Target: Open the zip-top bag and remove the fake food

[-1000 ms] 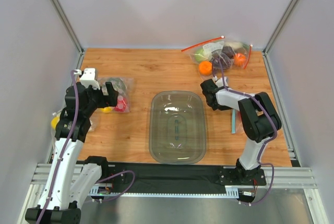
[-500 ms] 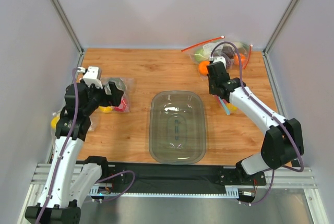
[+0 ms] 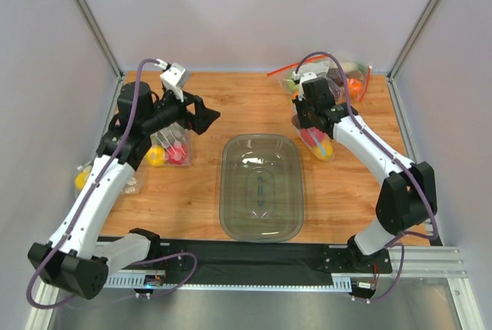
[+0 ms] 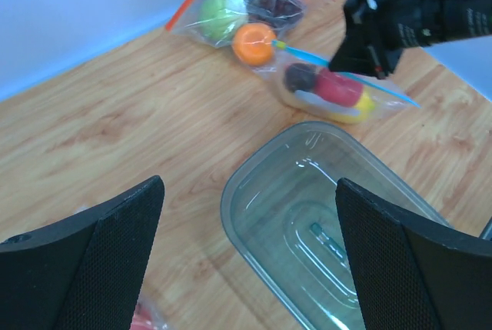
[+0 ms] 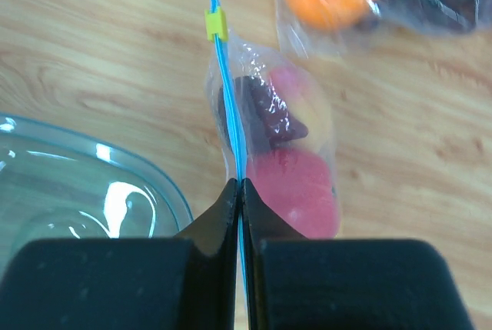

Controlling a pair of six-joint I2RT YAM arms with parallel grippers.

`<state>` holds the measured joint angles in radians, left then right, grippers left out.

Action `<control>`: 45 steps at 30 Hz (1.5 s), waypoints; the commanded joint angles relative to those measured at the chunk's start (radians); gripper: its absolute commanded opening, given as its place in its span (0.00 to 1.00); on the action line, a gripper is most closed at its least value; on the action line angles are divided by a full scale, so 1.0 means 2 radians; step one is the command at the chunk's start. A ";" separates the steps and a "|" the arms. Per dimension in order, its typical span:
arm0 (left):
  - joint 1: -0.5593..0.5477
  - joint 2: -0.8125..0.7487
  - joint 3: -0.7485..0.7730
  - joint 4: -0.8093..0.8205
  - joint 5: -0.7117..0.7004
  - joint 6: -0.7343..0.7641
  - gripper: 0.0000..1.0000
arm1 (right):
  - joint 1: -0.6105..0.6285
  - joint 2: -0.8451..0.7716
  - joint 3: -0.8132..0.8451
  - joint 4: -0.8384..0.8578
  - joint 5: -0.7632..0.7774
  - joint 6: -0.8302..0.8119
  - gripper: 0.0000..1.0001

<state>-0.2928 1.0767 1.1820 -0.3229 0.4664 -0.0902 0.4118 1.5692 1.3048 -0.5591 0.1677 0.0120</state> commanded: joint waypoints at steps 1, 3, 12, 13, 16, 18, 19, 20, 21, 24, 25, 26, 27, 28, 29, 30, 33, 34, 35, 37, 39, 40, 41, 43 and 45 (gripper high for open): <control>-0.002 0.029 0.026 0.030 0.071 0.026 0.99 | -0.010 0.037 0.070 0.045 -0.071 -0.043 0.00; -0.002 0.037 0.026 0.042 0.087 0.033 0.99 | -0.010 0.051 0.106 0.052 -0.101 -0.050 0.00; -0.002 0.038 0.013 0.046 0.105 0.069 1.00 | -0.010 0.162 0.236 0.068 -0.293 -0.082 0.00; -0.002 0.035 0.003 0.051 0.101 0.073 0.99 | -0.009 0.167 0.250 0.071 -0.330 -0.081 0.00; -0.002 0.031 -0.029 0.073 0.087 0.086 0.99 | -0.006 0.177 0.253 0.093 -0.388 -0.069 0.00; -0.002 0.035 -0.044 0.086 0.082 0.096 0.99 | -0.006 0.173 0.243 0.114 -0.409 -0.060 0.00; -0.002 0.044 -0.056 0.101 0.082 0.097 0.99 | -0.006 0.169 0.237 0.123 -0.432 -0.057 0.00; -0.002 0.049 -0.059 0.108 0.084 0.098 0.99 | -0.006 0.166 0.217 0.134 -0.443 -0.053 0.00; -0.002 0.057 -0.059 0.113 0.087 0.097 0.99 | -0.006 0.163 0.207 0.157 -0.453 -0.045 0.00; 0.001 0.086 -0.055 0.132 0.103 0.097 0.99 | -0.006 0.153 0.184 0.181 -0.482 -0.038 0.00; 0.004 0.099 -0.053 0.144 0.111 0.097 0.99 | -0.006 0.153 0.181 0.182 -0.494 -0.037 0.00; 0.009 0.104 -0.053 0.151 0.115 0.096 0.99 | -0.006 0.152 0.179 0.184 -0.501 -0.037 0.00; 0.011 0.108 -0.053 0.158 0.119 0.095 0.99 | -0.006 0.151 0.176 0.185 -0.508 -0.037 0.00; 0.015 0.113 -0.052 0.178 0.124 0.090 0.99 | -0.006 0.150 0.175 0.186 -0.522 -0.039 0.00; 0.023 0.120 -0.050 0.185 0.127 0.085 0.99 | -0.007 0.148 0.174 0.185 -0.527 -0.040 0.00; 0.027 0.124 -0.050 0.191 0.132 0.080 0.99 | -0.006 0.147 0.173 0.186 -0.534 -0.041 0.00; 0.036 0.139 -0.046 0.202 0.134 0.077 0.98 | -0.008 0.143 0.171 0.186 -0.562 -0.041 0.00; 0.038 0.146 -0.048 0.211 0.133 0.075 0.98 | -0.008 0.143 0.171 0.186 -0.575 -0.041 0.00; 0.039 0.150 -0.049 0.218 0.133 0.068 0.98 | -0.008 0.143 0.171 0.186 -0.580 -0.042 0.00; 0.039 0.158 -0.056 0.241 0.125 0.061 0.98 | -0.009 0.146 0.174 0.185 -0.593 -0.044 0.00; 0.041 0.160 -0.070 0.277 0.117 0.047 0.98 | -0.010 0.150 0.181 0.178 -0.603 -0.046 0.00; 0.043 0.165 -0.072 0.286 0.116 0.048 0.98 | -0.010 0.152 0.184 0.172 -0.608 -0.049 0.00; 0.044 0.166 -0.075 0.293 0.117 0.035 0.98 | -0.010 0.152 0.188 0.165 -0.611 -0.054 0.00; 0.044 0.173 -0.077 0.307 0.120 0.032 0.98 | -0.010 0.152 0.189 0.161 -0.618 -0.058 0.00; 0.044 0.179 -0.076 0.316 0.128 0.027 0.98 | -0.010 0.151 0.189 0.159 -0.618 -0.058 0.00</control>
<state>-0.2111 1.4250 1.0286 0.1780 0.6842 -0.0185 0.3958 1.9186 1.6455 -0.2440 -1.0077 -0.0807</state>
